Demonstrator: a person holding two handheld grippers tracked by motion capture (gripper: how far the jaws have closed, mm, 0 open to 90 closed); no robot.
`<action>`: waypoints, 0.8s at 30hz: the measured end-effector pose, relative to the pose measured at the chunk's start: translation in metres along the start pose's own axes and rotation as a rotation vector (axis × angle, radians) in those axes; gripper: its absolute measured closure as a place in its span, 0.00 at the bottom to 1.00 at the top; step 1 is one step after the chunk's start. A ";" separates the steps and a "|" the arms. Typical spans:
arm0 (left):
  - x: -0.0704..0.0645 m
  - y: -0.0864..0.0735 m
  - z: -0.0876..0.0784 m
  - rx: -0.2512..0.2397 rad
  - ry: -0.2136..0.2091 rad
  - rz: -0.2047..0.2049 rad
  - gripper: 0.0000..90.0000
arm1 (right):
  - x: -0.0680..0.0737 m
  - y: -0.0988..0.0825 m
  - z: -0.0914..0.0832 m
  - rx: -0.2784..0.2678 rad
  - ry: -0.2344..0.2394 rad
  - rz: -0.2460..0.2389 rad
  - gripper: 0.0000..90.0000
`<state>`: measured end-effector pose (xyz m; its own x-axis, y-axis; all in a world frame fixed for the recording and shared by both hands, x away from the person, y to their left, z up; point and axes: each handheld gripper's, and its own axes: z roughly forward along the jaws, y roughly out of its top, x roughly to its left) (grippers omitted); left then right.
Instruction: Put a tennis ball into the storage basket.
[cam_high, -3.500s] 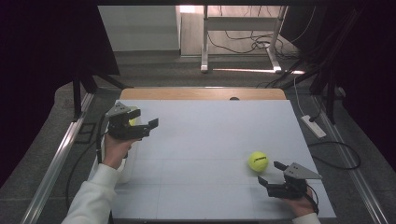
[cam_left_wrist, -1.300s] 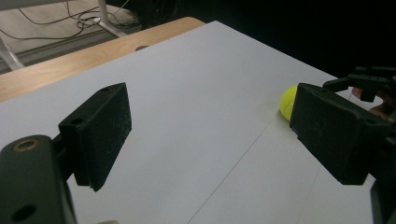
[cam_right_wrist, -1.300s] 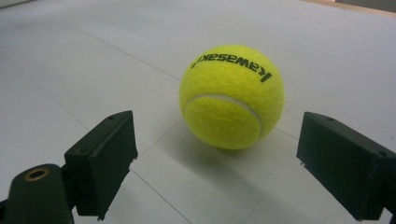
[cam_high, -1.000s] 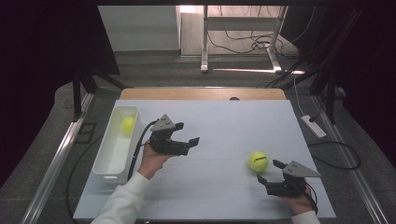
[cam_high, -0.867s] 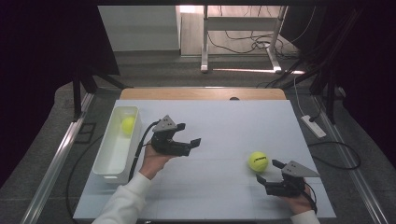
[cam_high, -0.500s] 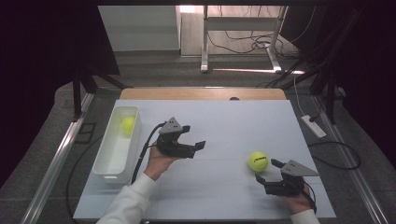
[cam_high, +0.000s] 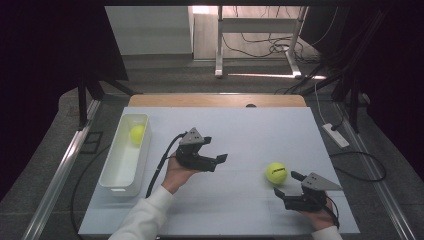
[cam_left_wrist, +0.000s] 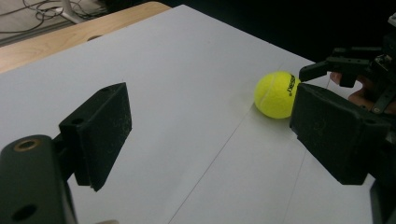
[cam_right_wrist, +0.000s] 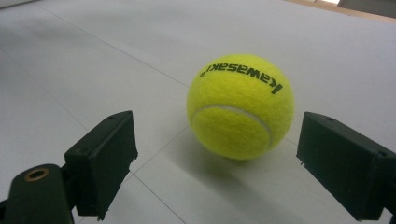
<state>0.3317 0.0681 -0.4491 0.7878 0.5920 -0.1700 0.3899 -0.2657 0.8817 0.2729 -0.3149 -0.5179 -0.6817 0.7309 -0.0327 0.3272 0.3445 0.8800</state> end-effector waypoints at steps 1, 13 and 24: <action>0.000 0.000 0.000 0.000 0.000 0.000 0.15 | 0.000 0.000 0.000 0.001 -0.002 0.001 0.13; -0.007 0.000 0.021 0.031 -0.021 0.018 0.15 | 0.001 0.000 0.000 0.005 -0.005 -0.008 0.13; -0.012 0.000 0.030 0.032 -0.039 0.008 0.15 | 0.001 0.000 0.001 0.007 0.005 -0.009 0.13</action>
<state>0.3368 0.0380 -0.4599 0.8089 0.5594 -0.1808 0.3983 -0.2953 0.8684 0.2731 -0.3132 -0.5182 -0.6879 0.7248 -0.0384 0.3255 0.3553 0.8762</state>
